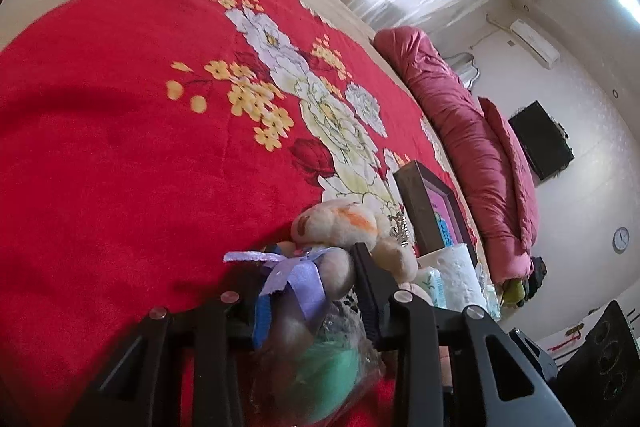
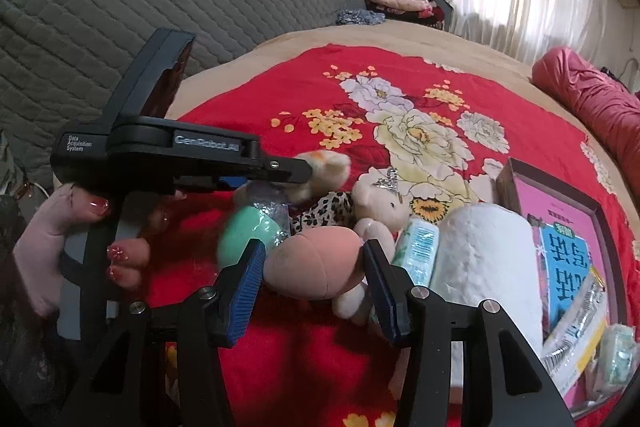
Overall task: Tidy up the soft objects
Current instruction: 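Lift the teddy bear with the left gripper while the right lifts the pink sponge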
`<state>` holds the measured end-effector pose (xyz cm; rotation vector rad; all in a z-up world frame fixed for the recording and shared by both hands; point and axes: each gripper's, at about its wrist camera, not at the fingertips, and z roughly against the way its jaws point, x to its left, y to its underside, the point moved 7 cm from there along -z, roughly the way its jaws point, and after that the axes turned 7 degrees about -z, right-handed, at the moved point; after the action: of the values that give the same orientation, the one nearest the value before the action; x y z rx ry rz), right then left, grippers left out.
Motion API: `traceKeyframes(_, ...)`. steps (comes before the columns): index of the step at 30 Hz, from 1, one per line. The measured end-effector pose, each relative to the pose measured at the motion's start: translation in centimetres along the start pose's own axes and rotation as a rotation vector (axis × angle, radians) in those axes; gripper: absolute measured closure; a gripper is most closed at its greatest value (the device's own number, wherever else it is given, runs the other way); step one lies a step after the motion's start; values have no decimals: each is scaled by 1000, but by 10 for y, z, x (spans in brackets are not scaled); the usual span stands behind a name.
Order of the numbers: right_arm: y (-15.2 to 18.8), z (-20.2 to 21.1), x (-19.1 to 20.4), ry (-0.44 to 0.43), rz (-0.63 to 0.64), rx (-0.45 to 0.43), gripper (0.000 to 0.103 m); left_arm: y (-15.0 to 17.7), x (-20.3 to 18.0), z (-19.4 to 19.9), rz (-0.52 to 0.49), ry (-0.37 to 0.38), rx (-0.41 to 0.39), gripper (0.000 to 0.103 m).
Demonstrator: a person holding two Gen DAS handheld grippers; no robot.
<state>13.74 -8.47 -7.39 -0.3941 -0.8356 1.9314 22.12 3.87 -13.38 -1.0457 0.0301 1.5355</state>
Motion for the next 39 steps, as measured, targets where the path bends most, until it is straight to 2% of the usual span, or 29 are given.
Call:
traceKeyframes(9, -1, 23, -2, 7, -6, -31, 51, -4, -10, 44, -17, -43, -119, 67)
traceKeyframes(21, -1, 47, -4, 20, -10, -71, 51, 10, -49, 77, -124, -148, -128, 67)
traceKeyframes(31, -1, 74, -20, 57, -54, -121, 51, 26, -84, 86, -184, -181, -118, 67)
traceKeyframes(39, 4, 97, -38, 82, -95, -159, 51, 39, -123, 81, -245, -165, -105, 67)
